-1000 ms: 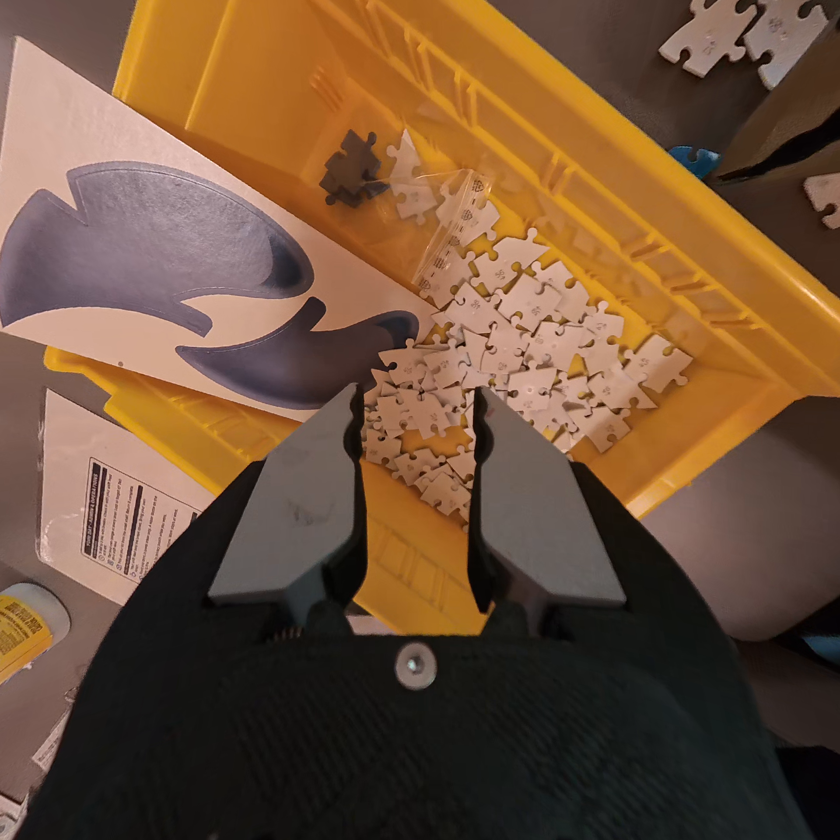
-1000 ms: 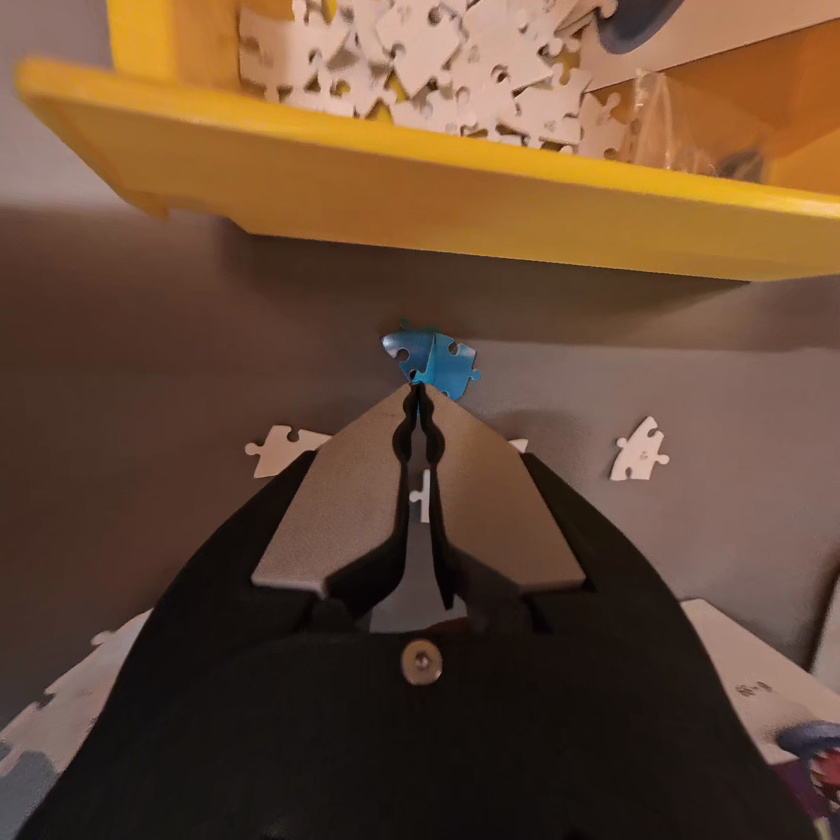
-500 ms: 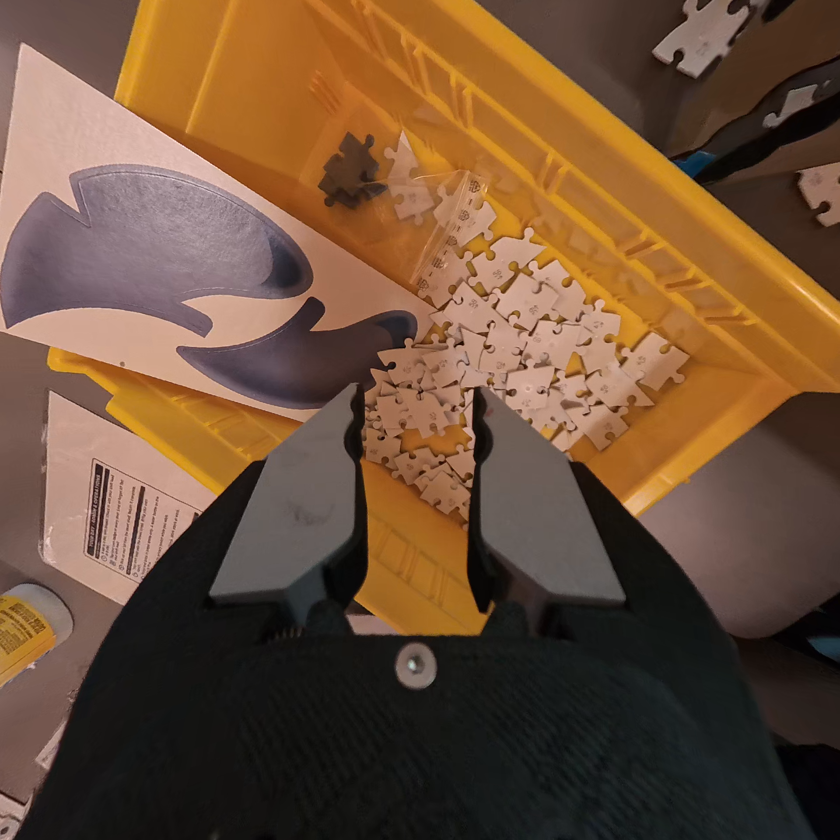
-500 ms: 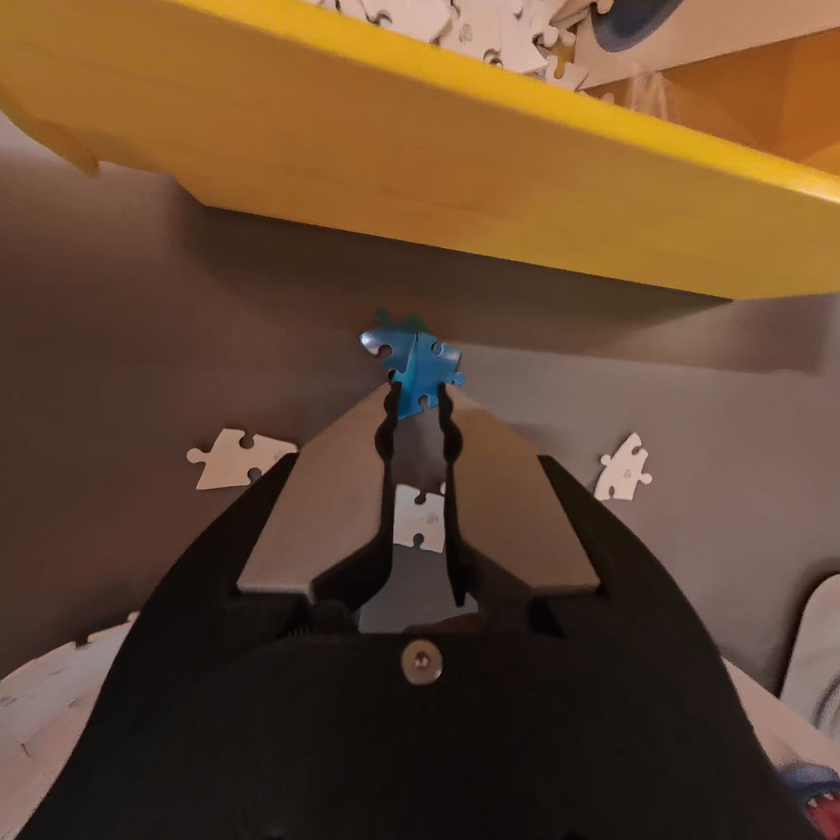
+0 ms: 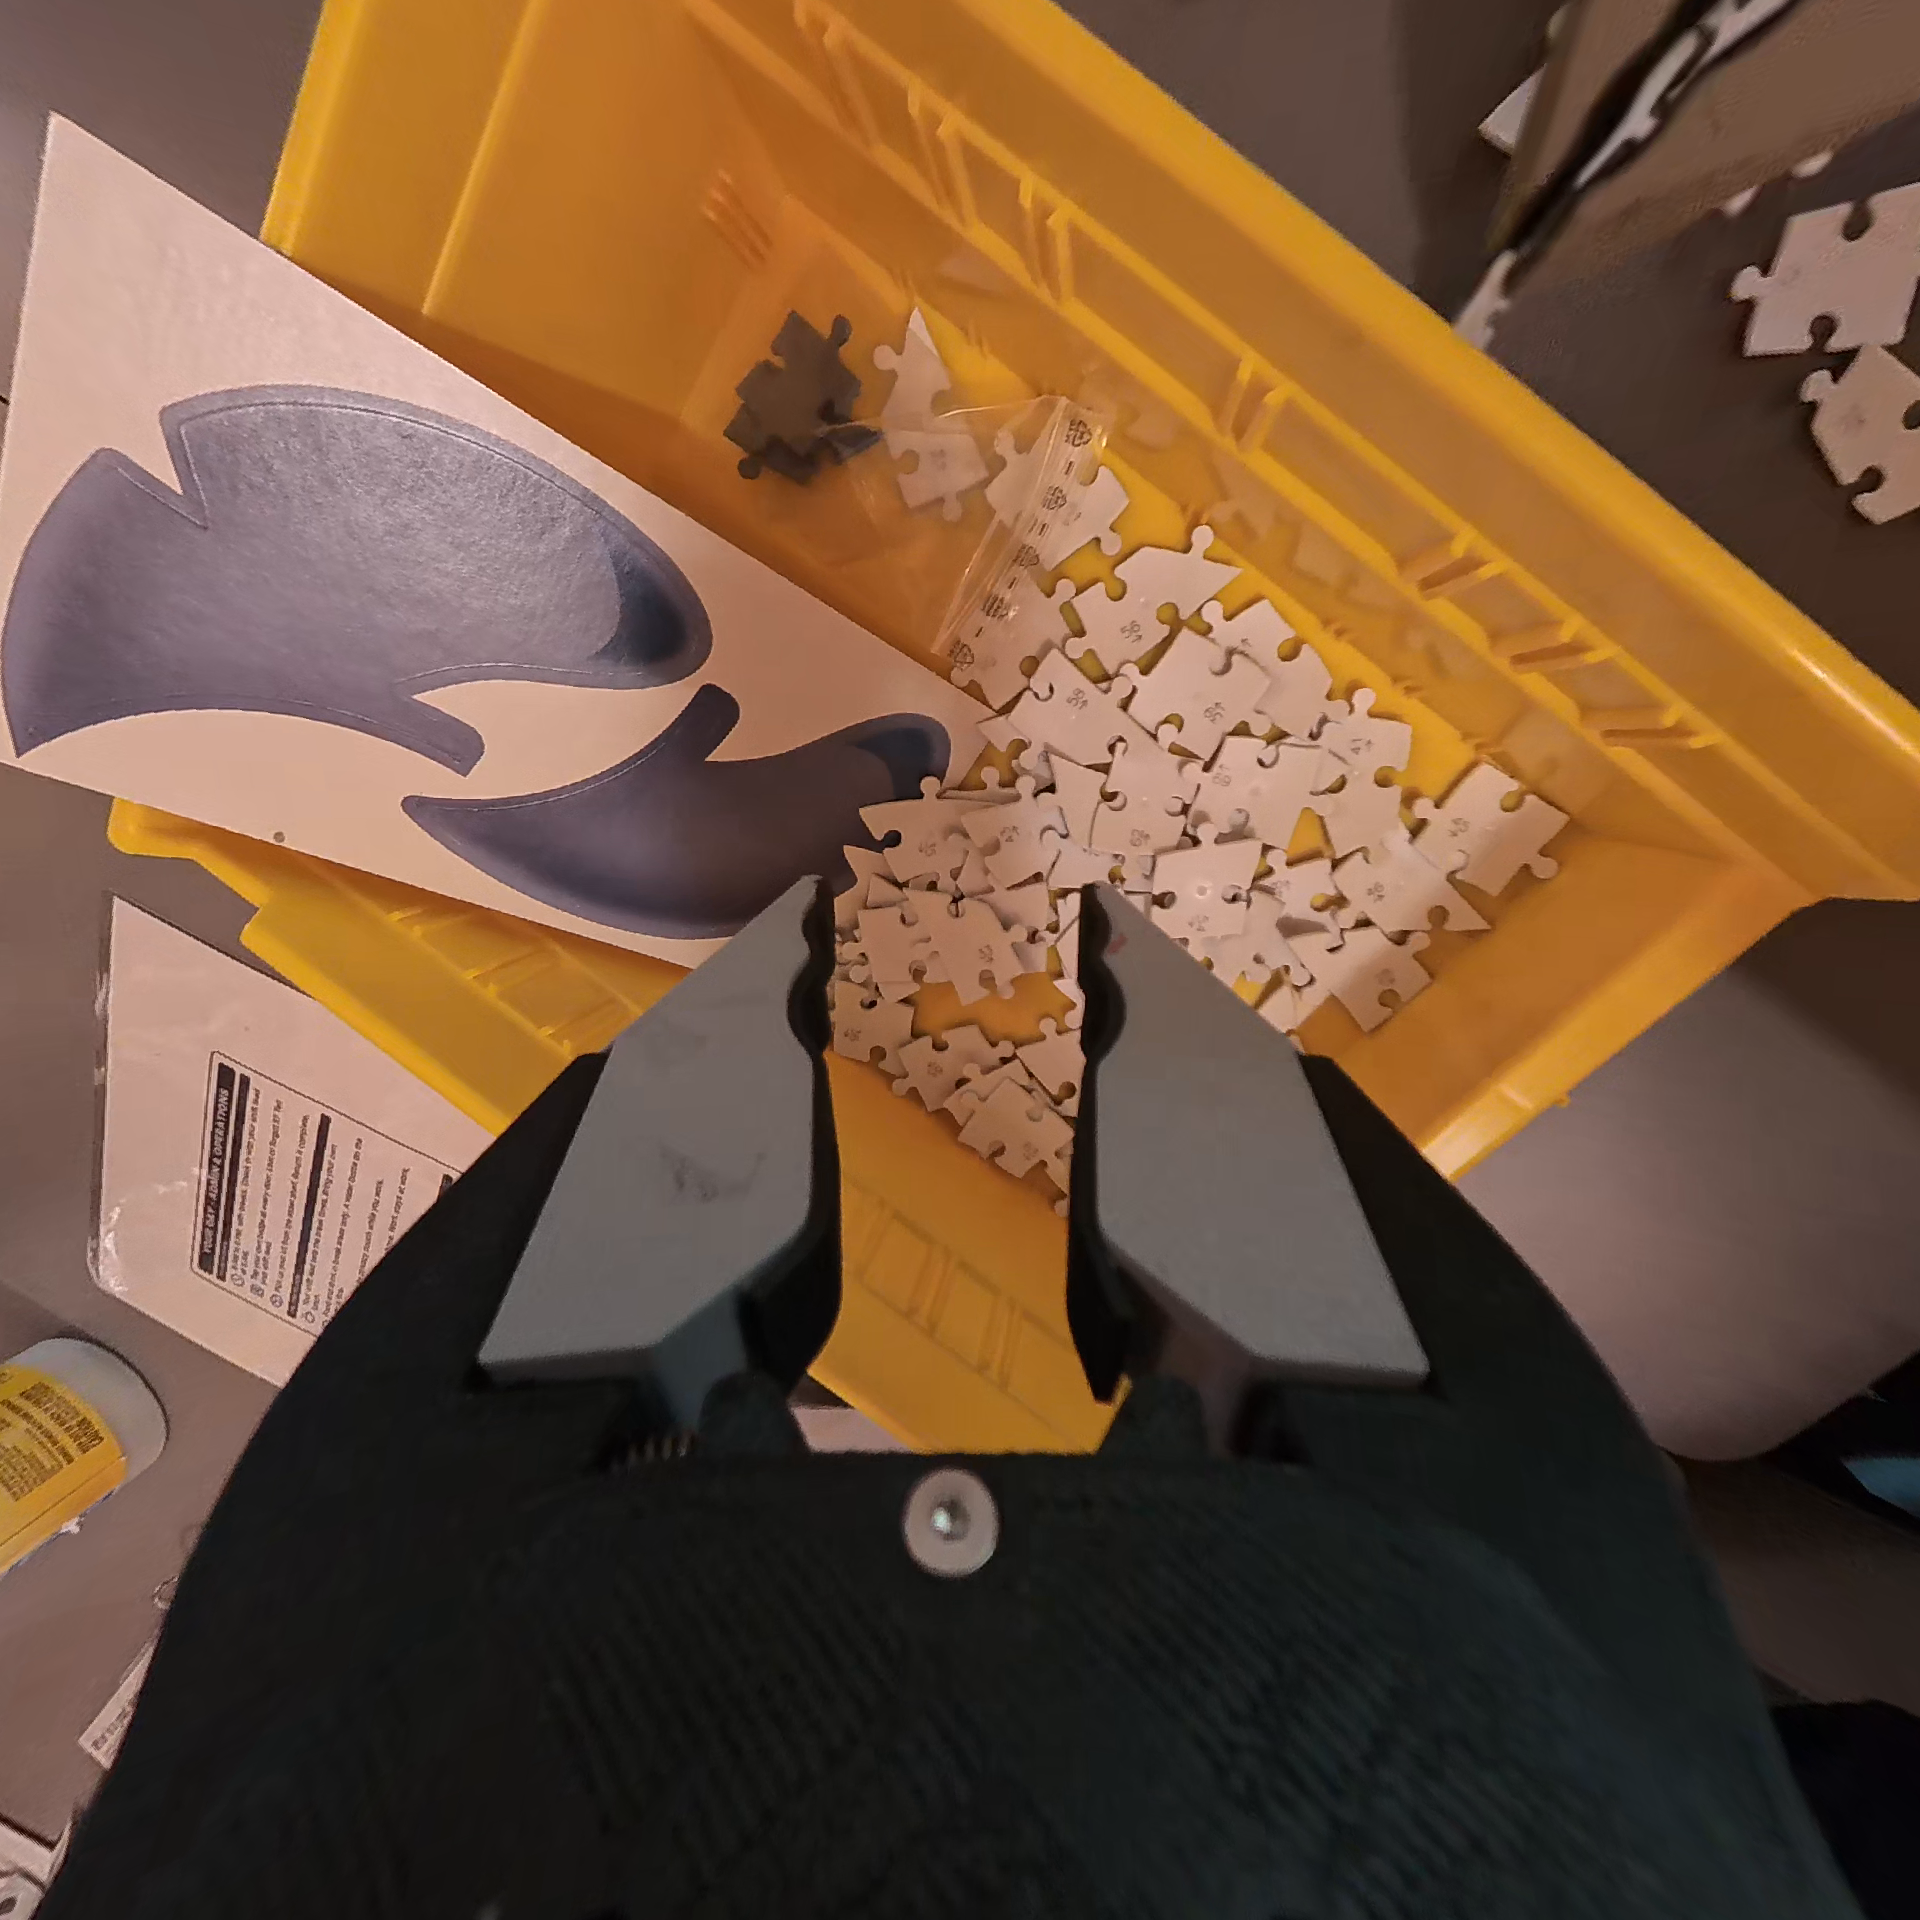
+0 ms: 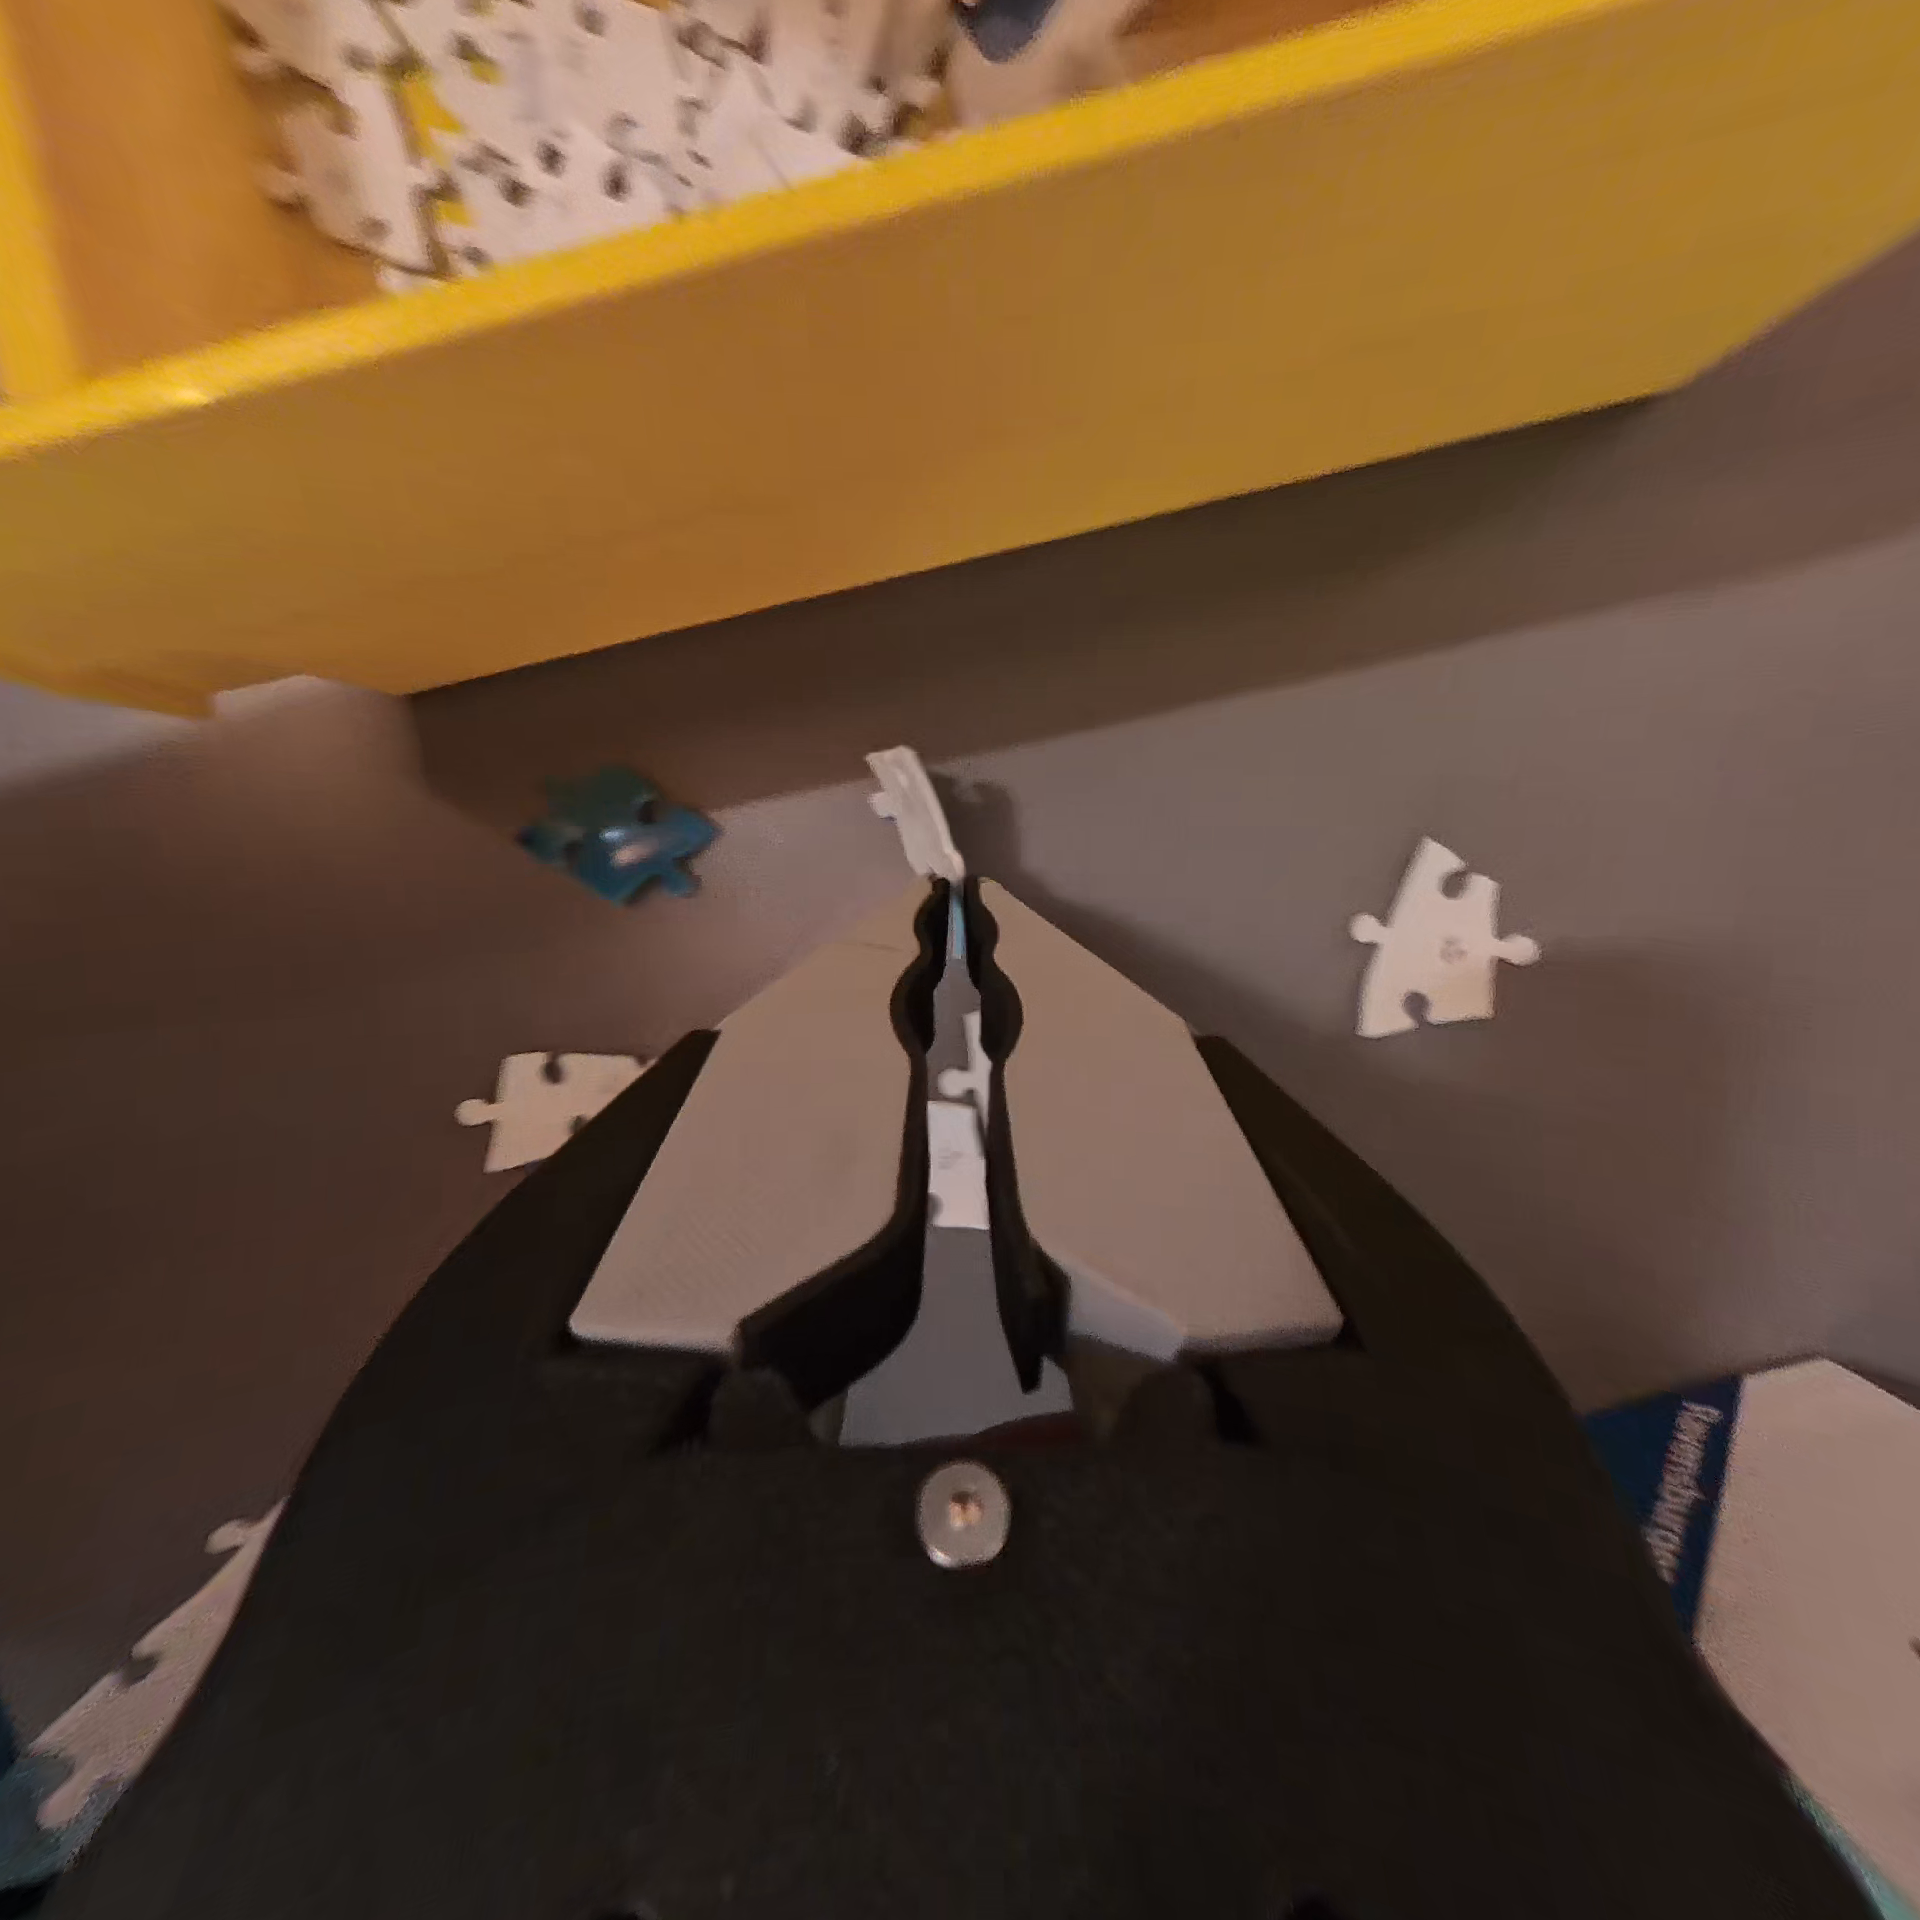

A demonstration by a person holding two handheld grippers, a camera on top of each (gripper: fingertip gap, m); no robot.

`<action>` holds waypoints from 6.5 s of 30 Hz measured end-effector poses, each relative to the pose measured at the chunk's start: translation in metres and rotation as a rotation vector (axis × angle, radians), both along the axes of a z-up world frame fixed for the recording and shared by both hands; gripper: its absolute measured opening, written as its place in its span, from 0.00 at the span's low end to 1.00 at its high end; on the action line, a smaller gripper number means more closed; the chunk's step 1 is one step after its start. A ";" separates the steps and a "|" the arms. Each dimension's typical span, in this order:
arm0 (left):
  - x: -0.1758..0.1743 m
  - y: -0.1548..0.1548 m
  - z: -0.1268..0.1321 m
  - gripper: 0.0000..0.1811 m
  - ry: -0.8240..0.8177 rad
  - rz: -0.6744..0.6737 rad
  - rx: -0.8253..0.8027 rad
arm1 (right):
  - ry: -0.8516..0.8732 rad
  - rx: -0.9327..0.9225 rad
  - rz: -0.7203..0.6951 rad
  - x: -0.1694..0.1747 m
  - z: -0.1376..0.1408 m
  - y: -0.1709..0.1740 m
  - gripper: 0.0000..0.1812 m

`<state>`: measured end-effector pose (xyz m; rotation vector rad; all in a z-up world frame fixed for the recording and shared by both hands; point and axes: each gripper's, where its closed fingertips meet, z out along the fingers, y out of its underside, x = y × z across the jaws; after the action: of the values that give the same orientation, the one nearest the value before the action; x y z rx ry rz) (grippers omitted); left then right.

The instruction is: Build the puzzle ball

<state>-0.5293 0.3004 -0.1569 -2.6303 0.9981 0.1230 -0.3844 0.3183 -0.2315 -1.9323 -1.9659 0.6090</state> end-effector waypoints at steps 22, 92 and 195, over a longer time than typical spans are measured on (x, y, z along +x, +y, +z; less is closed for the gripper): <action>0.001 -0.001 -0.003 0.25 0.013 -0.008 -0.008 | 0.028 0.229 0.505 -0.009 -0.012 -0.072 0.22; 0.007 0.000 -0.007 0.24 0.029 -0.029 -0.018 | -0.153 -0.069 0.406 0.023 -0.007 -0.078 0.16; 0.246 -0.321 -0.113 0.28 -0.828 0.339 0.457 | 0.711 0.170 -0.347 0.342 -0.016 -0.249 0.23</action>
<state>-0.2833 -0.0203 -0.2702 -2.0688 0.2024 -0.5505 -0.0424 0.0696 -0.2479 -1.5902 -1.1758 0.8449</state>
